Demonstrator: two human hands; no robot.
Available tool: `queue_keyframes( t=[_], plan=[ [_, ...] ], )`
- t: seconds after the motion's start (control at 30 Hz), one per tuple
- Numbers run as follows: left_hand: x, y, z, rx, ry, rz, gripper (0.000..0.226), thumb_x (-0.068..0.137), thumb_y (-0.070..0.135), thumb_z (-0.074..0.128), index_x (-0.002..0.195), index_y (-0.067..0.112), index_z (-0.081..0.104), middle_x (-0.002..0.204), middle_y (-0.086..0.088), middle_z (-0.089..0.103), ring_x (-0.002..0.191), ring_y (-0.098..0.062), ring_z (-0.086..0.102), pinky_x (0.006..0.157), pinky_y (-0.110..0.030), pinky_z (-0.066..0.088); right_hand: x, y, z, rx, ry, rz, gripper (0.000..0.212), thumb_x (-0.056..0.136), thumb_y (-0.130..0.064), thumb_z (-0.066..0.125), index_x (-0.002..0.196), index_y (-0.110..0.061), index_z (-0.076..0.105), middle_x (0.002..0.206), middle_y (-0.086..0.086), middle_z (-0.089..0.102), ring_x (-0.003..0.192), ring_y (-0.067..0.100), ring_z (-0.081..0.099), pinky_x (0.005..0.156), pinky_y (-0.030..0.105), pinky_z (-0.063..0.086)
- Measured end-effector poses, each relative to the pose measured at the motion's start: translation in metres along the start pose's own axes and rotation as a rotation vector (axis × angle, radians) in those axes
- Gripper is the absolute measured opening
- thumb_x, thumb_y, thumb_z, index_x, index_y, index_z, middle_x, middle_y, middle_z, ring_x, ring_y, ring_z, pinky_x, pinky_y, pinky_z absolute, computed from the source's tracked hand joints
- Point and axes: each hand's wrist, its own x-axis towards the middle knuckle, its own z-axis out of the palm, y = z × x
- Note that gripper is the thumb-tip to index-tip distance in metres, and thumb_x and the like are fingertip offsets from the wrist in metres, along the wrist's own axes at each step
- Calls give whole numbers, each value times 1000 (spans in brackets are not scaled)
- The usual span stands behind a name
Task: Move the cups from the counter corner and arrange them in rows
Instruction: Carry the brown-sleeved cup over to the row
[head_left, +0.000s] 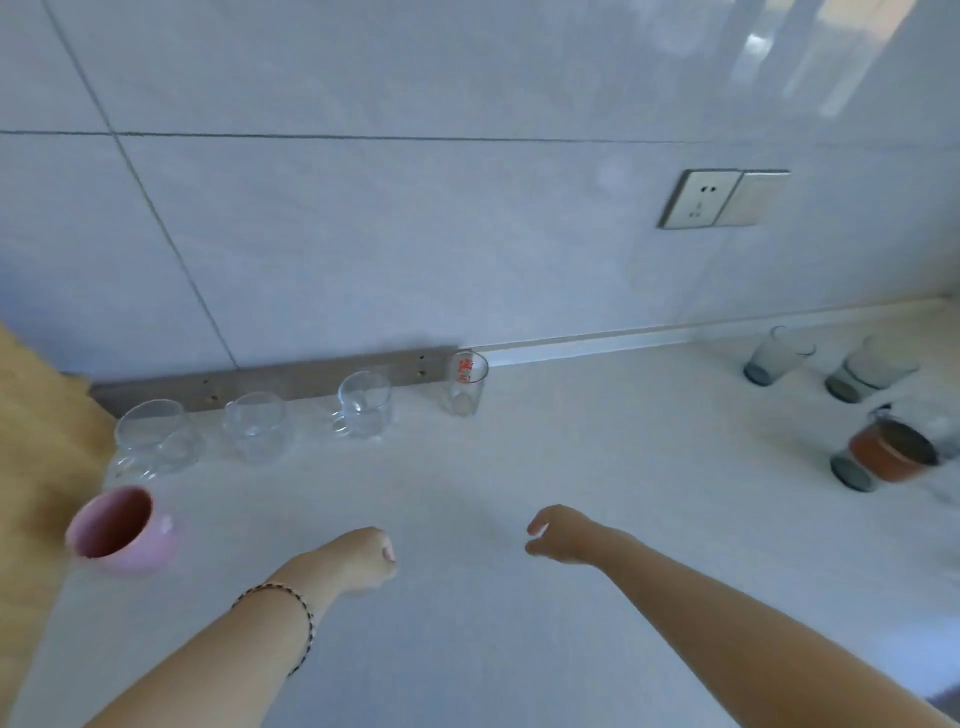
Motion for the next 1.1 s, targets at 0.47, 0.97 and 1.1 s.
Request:
queue_keyframes(
  t=[0.47, 0.97, 1.1],
  plan=[
    [91, 330, 70, 203, -96, 188, 35, 89, 15, 43, 59, 27, 29, 87, -5, 39, 81, -16, 33, 50, -20, 20, -49, 327, -111, 72, 154, 156, 39, 93, -26, 51, 131, -16, 51, 138, 6, 49, 127, 22, 47, 103, 30, 39],
    [115, 420, 98, 107, -122, -6, 25, 83, 14, 38, 62, 26, 33, 81, -2, 42, 72, -18, 36, 52, -24, 22, 19, 454, -246, 50, 400, 283, 97, 74, -45, 72, 149, -25, 12, 150, 12, 19, 137, 43, 23, 108, 48, 33],
    [116, 408, 92, 89, -106, -62, 26, 83, 14, 38, 61, 26, 33, 80, -2, 42, 70, -18, 35, 50, -24, 21, 29, 459, -242, 62, 434, 280, 97, 73, -43, 72, 148, -27, 12, 148, 12, 20, 136, 43, 22, 108, 48, 34]
  ],
)
